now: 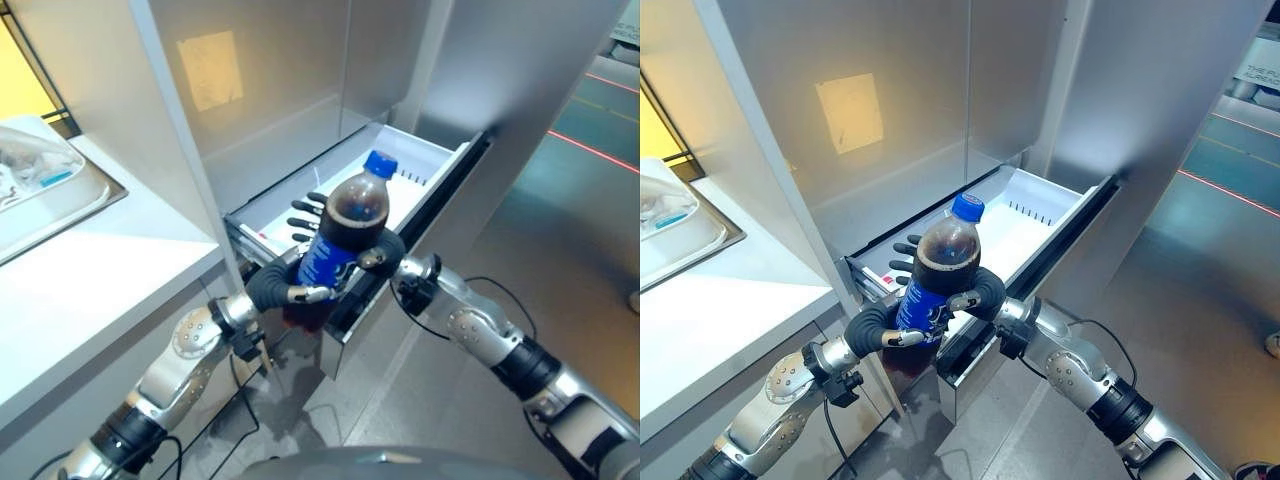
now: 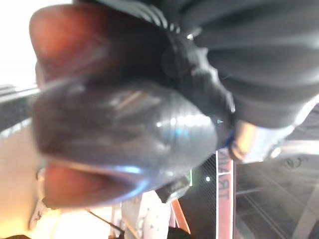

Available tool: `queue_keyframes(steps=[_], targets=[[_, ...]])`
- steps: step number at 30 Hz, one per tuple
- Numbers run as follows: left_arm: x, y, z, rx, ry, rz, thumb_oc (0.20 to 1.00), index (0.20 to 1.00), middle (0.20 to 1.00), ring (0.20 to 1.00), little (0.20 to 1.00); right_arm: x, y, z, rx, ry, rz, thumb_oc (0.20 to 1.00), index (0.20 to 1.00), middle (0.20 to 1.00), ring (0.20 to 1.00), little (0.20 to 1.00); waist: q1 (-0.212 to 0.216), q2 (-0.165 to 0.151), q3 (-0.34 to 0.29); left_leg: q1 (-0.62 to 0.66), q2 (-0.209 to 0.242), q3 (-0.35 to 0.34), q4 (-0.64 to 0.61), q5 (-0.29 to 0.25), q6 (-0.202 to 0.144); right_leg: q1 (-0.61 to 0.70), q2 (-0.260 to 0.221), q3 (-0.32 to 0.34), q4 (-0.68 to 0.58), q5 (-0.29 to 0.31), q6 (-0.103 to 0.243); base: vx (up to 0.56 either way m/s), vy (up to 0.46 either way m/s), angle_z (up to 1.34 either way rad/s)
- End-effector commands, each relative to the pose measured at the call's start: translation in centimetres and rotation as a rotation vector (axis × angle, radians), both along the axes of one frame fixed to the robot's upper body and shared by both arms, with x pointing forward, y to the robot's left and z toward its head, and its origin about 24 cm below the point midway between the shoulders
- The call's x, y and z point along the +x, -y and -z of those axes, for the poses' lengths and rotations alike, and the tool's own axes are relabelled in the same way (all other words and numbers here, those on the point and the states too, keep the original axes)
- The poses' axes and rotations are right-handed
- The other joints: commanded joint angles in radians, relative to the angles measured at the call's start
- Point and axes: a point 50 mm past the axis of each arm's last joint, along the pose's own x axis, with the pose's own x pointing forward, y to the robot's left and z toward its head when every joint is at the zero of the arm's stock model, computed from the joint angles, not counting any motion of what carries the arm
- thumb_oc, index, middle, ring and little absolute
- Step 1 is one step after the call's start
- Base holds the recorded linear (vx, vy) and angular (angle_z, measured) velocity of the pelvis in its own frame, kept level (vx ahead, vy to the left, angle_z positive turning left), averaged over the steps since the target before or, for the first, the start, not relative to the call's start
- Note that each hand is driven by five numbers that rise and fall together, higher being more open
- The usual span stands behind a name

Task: Take the drinks into the refrigerator

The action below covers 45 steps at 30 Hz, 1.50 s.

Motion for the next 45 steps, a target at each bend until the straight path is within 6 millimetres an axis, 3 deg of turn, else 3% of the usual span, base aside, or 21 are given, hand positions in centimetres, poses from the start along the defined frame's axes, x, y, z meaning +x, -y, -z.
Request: queue_keyframes(steps=[1, 2, 3, 4, 30, 31, 32, 45], targets=[[1.3, 0.7, -1.9, -0.059, 0.09, 0.004, 0.2, 0.2, 0.2, 0.2, 0.2, -0.4, -3.3, -6.9, 0.262, 0.237, -0.117, 1.0, 1.0, 1.0, 1.0, 1.0, 0.004, -0.014, -0.009, 0.003, -0.04, -0.067, 0.001, -0.067, 0.071, 0.064, 0.02, -0.037, 0.039, -0.106, -0.002, 0.0, 0.003, -0.12], [1.4, 0.7, -2.0, -0.054, 0.097, 0.003, 0.2, 0.2, 0.2, 0.2, 0.2, -0.5, -3.5, -6.7, 0.279, 0.217, -0.119, 0.934, 0.934, 0.934, 0.934, 0.934, 0.004, -0.014, -0.012, 0.003, -0.04, -0.071, 0.001, -0.068, 0.071, 0.066, 0.02, -0.043, 0.039, -0.108, -0.002, 0.0, 0.001, -0.11], [1.4, 0.7, -2.0, -0.054, 0.096, 0.003, 0.2, 0.2, 0.2, 0.2, 0.2, -0.5, -3.5, -6.7, 0.279, 0.216, -0.118, 0.539, 0.539, 0.539, 0.539, 0.539, 0.003, -0.014, -0.012, 0.003, -0.04, -0.071, 0.001, -0.068, 0.071, 0.066, 0.019, -0.043, 0.039, -0.108, -0.002, 0.0, 0.001, -0.08], [1.4, 0.7, -2.0, -0.054, 0.098, 0.0, 0.2, 0.2, 0.2, 0.2, 0.2, -0.6, -3.6, -6.7, 0.284, 0.217, -0.123, 0.2, 0.2, 0.2, 0.2, 0.2, 0.002, -0.014, -0.012, 0.003, -0.039, -0.073, 0.001, -0.068, 0.071, 0.067, 0.019, -0.045, 0.038, -0.108, -0.002, 0.0, 0.0, 0.0], [1.7, 0.7, -1.3, -0.034, 0.074, -0.035, 0.2, 0.2, 0.2, 0.2, 0.2, -1.4, -3.6, -5.9, 0.318, 0.155, -0.144, 0.2, 0.2, 0.2, 0.2, 0.2, -0.007, -0.016, -0.02, 0.0, -0.039, -0.078, 0.001, -0.06, 0.069, 0.065, 0.017, -0.052, 0.032, -0.099, -0.005, 0.0, 0.0, 0.0], [1.6, 0.7, -1.2, -0.036, 0.07, -0.035, 0.495, 0.495, 0.495, 0.495, 0.495, -1.4, -3.6, -5.9, 0.318, 0.155, -0.142, 0.2, 0.2, 0.2, 0.2, 0.2, -0.008, -0.016, -0.019, -0.001, -0.039, -0.078, 0.001, -0.06, 0.069, 0.065, 0.017, -0.052, 0.032, -0.098, -0.005, 0.0, 0.0, 0.0], [1.6, 0.7, -1.1, -0.034, 0.064, -0.039, 1.0, 1.0, 1.0, 1.0, 1.0, -1.3, -3.5, -5.8, 0.316, 0.151, -0.135, 0.2, 0.2, 0.2, 0.2, 0.2, -0.008, -0.016, -0.02, -0.001, -0.039, -0.079, 0.001, -0.06, 0.069, 0.065, 0.017, -0.052, 0.032, -0.098, -0.005, 0.0, 0.0, 0.0], [1.2, 0.3, -0.1, 0.001, -0.004, -0.009, 1.0, 1.0, 1.0, 1.0, 1.0, 1.2, -0.9, -6.4, 0.265, 0.189, 0.025, 0.2, 0.2, 0.2, 0.2, 0.2, -0.007, -0.02, -0.024, 0.0, -0.04, -0.089, 0.001, -0.058, 0.07, 0.071, 0.013, -0.064, 0.032, -0.097, -0.003, 0.0, 0.0, 0.0]])
